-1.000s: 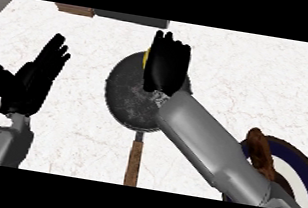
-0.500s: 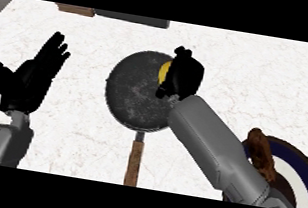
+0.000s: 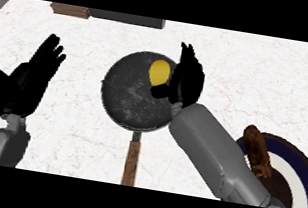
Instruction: Pick the lemon from the plate and place it in the pan
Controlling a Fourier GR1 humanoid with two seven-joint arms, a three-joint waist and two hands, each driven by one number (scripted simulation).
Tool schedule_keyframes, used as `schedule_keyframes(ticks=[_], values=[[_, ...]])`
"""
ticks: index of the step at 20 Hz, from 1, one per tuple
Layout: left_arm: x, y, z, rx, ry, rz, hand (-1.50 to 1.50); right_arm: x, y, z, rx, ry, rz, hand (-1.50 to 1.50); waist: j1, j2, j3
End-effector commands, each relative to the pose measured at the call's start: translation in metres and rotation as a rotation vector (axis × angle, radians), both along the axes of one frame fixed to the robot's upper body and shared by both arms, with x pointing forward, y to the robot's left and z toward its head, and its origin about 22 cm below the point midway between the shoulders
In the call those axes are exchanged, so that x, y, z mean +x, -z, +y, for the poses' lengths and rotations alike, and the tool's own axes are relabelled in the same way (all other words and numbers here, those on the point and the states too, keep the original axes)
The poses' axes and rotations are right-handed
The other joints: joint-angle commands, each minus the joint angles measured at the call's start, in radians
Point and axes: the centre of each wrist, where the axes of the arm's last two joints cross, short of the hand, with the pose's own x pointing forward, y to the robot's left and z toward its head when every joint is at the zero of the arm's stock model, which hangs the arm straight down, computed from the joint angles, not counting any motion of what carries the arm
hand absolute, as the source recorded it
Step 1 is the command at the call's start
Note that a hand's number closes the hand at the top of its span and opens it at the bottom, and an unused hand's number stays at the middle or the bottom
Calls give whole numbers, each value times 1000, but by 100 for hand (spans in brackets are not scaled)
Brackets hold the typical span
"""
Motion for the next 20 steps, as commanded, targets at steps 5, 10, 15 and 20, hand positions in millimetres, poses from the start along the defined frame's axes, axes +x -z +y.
schedule_keyframes(ticks=[5, 10, 15, 20], values=[[-13, 7, 7, -3, -40, 21, 0, -23, -13, -28, 402, 91, -195, -150, -50, -15, 1], [-8, 3, 18, 0, -72, 15, 0, -81, -8, -64, 513, -2, -260, -150, -63, -15, 1], [-11, 7, 17, 12, -65, 10, 0, -146, -16, -101, 591, -98, -218, -150, -56, -12, 0], [-25, -2, -6, -29, -23, 1, 0, -184, -19, -119, 560, -94, -275, -150, -37, -10, -1]])
